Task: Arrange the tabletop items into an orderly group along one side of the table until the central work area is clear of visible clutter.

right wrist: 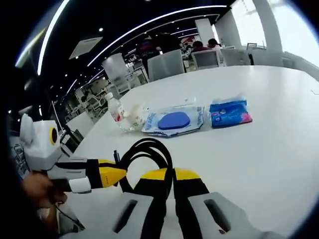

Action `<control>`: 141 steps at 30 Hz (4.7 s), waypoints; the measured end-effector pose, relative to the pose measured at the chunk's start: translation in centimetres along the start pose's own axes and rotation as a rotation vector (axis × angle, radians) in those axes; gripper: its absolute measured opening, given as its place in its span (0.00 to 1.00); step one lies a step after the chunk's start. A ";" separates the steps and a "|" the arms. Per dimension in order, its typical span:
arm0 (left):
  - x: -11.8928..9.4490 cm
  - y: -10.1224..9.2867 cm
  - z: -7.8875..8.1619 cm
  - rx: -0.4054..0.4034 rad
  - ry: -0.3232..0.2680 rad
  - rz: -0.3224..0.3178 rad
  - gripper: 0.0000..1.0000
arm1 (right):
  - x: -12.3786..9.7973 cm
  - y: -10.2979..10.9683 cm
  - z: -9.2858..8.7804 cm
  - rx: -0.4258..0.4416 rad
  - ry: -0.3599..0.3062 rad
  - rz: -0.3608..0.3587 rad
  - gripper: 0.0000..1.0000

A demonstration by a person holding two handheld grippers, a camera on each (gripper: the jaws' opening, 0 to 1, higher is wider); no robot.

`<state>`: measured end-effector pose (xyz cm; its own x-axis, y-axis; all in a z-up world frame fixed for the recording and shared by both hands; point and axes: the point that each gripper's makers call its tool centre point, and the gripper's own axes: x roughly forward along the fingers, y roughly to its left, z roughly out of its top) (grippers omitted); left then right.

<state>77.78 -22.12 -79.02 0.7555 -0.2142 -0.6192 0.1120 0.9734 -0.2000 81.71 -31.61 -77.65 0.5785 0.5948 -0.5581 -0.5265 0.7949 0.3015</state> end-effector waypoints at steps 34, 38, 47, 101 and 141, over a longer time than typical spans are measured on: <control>7.8 -2.6 5.7 -0.065 0.036 -0.086 0.08 | 3.6 -7.9 5.1 -0.022 0.058 -0.041 0.00; 8.9 -2.6 5.3 -0.068 0.063 -0.093 0.08 | 4.2 -8.6 4.9 -0.019 0.076 -0.050 0.00; 10.9 -2.7 4.7 -0.079 0.107 -0.118 0.09 | 5.9 -10.3 3.8 -0.053 0.105 -0.075 0.00; 14.6 -1.6 2.6 -0.116 0.187 -0.167 0.22 | 9.3 -11.3 2.3 -0.264 0.141 -0.030 0.12; 2.1 3.9 4.3 0.136 -0.048 -0.082 0.80 | 2.0 -6.4 5.0 -0.337 -0.019 0.088 0.78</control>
<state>82.62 -18.42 -77.81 0.7698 -0.2919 -0.5677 0.2583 0.9557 -0.1412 89.36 -34.91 -76.86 0.5320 0.6639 -0.5255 -0.7490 0.6584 0.0736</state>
